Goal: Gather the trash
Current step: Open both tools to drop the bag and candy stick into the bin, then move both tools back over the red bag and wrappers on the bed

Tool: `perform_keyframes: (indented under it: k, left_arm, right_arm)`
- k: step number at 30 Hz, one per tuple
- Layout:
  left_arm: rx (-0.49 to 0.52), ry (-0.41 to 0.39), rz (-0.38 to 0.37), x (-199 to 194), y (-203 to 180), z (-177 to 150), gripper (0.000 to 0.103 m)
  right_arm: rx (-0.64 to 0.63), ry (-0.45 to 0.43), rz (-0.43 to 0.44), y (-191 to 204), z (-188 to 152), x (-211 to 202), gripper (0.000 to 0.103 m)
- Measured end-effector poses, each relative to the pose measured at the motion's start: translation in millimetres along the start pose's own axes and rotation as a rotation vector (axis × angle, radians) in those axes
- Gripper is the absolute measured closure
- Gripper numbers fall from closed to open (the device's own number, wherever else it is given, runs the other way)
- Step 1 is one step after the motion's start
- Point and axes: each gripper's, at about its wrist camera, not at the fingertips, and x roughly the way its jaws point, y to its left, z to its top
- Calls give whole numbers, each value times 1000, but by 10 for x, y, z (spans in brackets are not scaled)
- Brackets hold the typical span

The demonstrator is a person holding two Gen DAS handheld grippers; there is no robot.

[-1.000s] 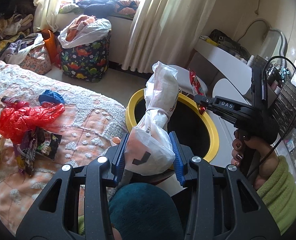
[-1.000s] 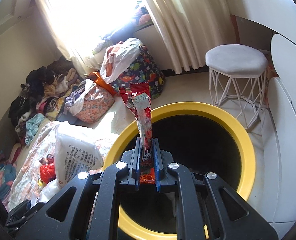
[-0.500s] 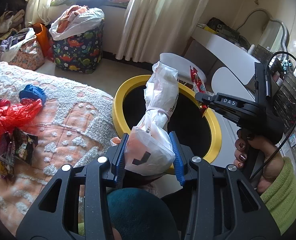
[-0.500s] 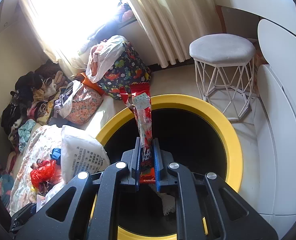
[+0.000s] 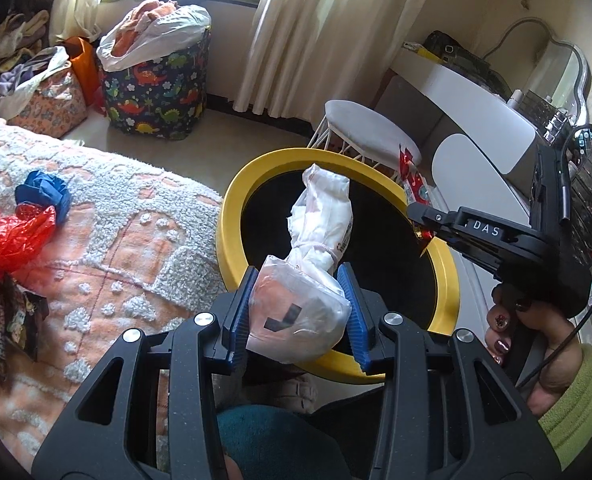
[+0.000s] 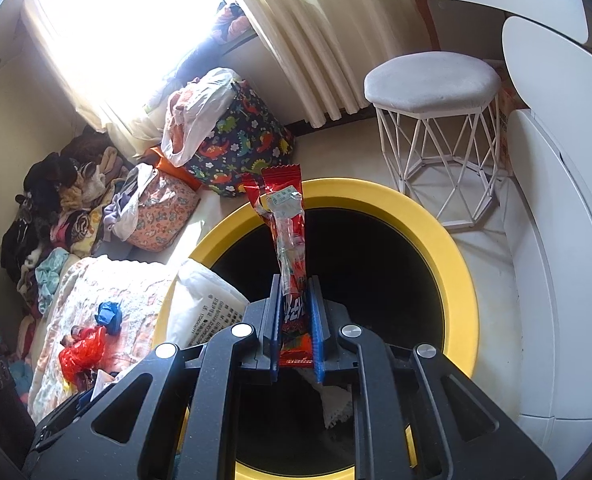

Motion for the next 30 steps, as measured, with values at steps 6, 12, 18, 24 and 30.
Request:
perform_keyframes:
  k: [6, 12, 18, 24, 30]
  left_arm:
    - [-14, -24, -33, 14, 7, 51, 64]
    - [-36, -55, -55, -63, 40, 30, 24]
    - [-73, -121, -45, -254, 111, 36, 11]
    - [-98, -167, -7, -447, 209, 26, 11]
    - [-107, -199, 50, -612, 311, 23, 11]
  right_arm:
    - [20, -2, -1, -27, 0, 3, 64]
    - [16, -5, -5, -5, -20, -8, 58]
    - [-12, -19, 8, 60, -21, -38, 47]
    - [-66, -71, 23, 190, -10, -152, 40]
    - [-135, -99, 54, 396, -7, -235, 34]
